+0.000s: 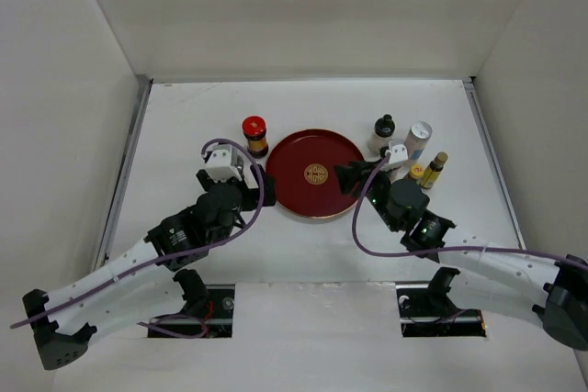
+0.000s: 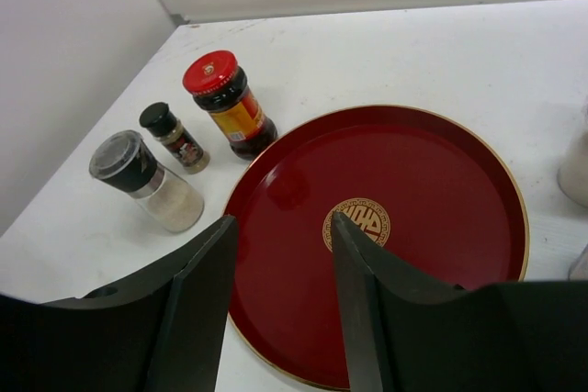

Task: Organize the condiment bottles

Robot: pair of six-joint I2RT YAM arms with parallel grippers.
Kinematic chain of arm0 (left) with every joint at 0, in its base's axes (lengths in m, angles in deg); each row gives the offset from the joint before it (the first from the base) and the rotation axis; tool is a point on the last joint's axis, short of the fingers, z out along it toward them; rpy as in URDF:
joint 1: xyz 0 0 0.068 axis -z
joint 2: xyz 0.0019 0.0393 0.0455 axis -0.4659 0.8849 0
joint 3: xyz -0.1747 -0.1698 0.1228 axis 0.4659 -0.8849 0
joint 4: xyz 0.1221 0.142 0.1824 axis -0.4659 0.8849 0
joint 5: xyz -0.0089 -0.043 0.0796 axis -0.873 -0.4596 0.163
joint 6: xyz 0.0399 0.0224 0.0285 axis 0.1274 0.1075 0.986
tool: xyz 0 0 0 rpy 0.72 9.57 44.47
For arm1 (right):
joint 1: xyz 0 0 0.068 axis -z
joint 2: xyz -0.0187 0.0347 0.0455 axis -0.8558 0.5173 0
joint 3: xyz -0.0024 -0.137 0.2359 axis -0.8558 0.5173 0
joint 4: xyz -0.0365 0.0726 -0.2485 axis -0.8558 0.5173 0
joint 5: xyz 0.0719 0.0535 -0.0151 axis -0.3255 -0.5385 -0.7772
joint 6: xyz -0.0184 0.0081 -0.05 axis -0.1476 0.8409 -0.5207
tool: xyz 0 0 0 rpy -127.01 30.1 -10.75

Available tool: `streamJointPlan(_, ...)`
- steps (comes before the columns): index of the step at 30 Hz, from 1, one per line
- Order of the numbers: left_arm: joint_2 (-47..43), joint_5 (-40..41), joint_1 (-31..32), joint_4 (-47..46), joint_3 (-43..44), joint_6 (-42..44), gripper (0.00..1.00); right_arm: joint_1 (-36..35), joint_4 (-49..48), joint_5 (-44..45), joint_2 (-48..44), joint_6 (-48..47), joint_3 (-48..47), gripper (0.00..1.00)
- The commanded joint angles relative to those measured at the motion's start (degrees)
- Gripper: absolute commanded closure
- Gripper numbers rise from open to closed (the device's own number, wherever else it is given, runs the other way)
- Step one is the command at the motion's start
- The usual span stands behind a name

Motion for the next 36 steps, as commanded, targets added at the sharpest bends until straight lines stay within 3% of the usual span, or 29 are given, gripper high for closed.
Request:
streamJointPlan(1,0.1,2.3,-0.6,-1.4,2.4,0.6,0.0,0.3,-3.7,-1.0,0.1,0.7,0.0,0.46)
streamJointPlan(4,0.9,3.5,-2.8,-5.3,2.4,3.7,0.0,0.3,-3.7,-0.9,-0.6,0.7,0.1,0.44)
streamJointPlan(12,13.4,3.7,-8.1,-16.8,8.9,15.2,0.0,1.2,-3.7,-0.7,1.0,0.8,0.0,0.46)
streamJointPlan(14,16.1,3.2,-10.4,-19.9,10.4,17.4,0.0,1.2,-3.8,-0.7,1.0,0.8,0.1,0.54)
streamJointPlan(16,19.0,1.4,-13.2,-22.9,11.7,18.4,0.0,1.4,-3.3,-0.4,1.1,0.8,-0.1,0.71)
streamJointPlan(18,22.0,-1.4,-16.6,-23.3,13.6,18.4,0.01,1.5,-2.0,0.0,1.1,1.0,-0.7,0.8)
streamJointPlan(19,24.0,-2.7,-18.6,-22.8,14.9,18.2,0.17,1.5,-0.9,0.4,1.1,1.2,-1.2,0.81)
streamJointPlan(20,26.0,-3.3,-20.2,-22.2,16.2,18.0,0.41,1.5,-0.3,0.5,1.3,1.4,-1.4,0.81)
streamJointPlan(21,28.2,-3.6,-21.6,-21.5,17.6,17.6,0.53,1.5,-0.2,0.7,1.6,1.4,-1.5,0.79)
streamJointPlan(22,30.5,-4.1,-22.8,-20.6,19.0,17.5,0.54,1.5,-0.4,0.8,1.9,1.4,-1.5,0.73)
streamJointPlan(25,37.6,-6.9,-24.5,-17.0,23.3,17.6,0.28,1.7,-1.3,1.1,2.5,1.6,-1.4,0.38)
streamJointPlan(27,41.1,-7.9,-25.3,-16.7,24.5,17.2,0.13,1.5,-1.5,0.8,2.6,1.6,-1.4,0.25)
streamJointPlan(31,46.5,-8.3,-27.0,-16.4,26.3,16.1,0.04,1.5,-1.5,0.8,2.6,1.6,-1.4,0.18)
streamJointPlan(36,51.9,-9.4,-27.4,-16.1,29.0,16.1,0.05,1.7,-2.0,0.4,1.3,1.7,-0.7,0.17)
